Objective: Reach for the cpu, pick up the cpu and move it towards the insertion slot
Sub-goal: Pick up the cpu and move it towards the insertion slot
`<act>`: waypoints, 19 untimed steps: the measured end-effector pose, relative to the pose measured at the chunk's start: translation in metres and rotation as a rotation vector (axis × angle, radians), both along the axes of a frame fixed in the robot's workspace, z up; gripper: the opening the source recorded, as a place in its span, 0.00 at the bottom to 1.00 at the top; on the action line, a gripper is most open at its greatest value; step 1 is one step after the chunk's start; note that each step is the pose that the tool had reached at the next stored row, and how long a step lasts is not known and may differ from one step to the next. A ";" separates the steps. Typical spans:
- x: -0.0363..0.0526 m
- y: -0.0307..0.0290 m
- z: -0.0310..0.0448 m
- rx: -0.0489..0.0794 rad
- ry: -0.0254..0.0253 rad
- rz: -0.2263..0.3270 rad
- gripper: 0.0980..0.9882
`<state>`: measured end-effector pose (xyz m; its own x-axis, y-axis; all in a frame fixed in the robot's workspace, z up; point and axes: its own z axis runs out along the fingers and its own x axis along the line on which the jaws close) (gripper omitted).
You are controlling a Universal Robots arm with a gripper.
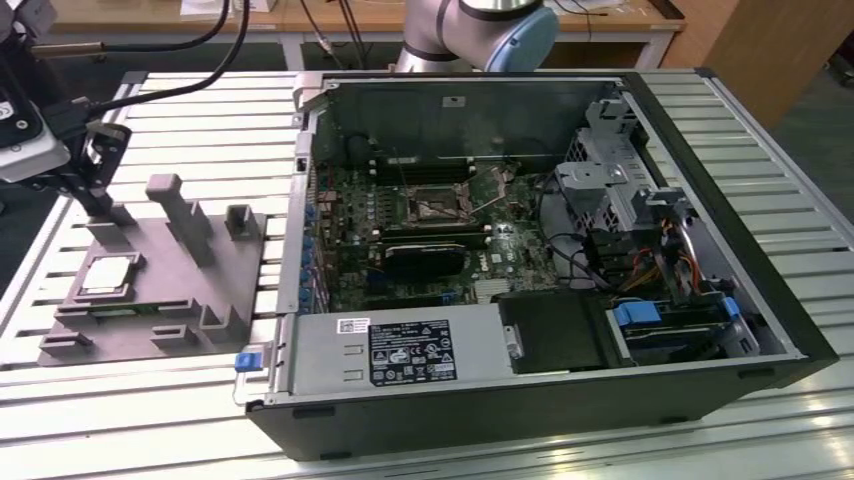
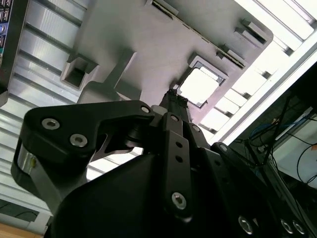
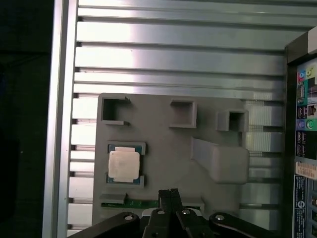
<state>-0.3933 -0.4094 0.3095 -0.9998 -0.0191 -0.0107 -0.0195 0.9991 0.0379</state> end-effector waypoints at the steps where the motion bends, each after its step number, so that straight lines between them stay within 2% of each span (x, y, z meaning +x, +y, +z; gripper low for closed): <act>1: -0.0006 0.0000 -0.0011 0.000 -0.0008 0.000 0.01; 6: -0.0038 -0.0003 -0.0065 0.000 -0.0043 0.000 0.01; 19: -0.0101 -0.0014 -0.0182 0.000 -0.0096 0.000 0.01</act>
<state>-0.4034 -0.4108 0.2914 -0.9996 -0.0192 -0.0203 -0.0199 0.9991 0.0378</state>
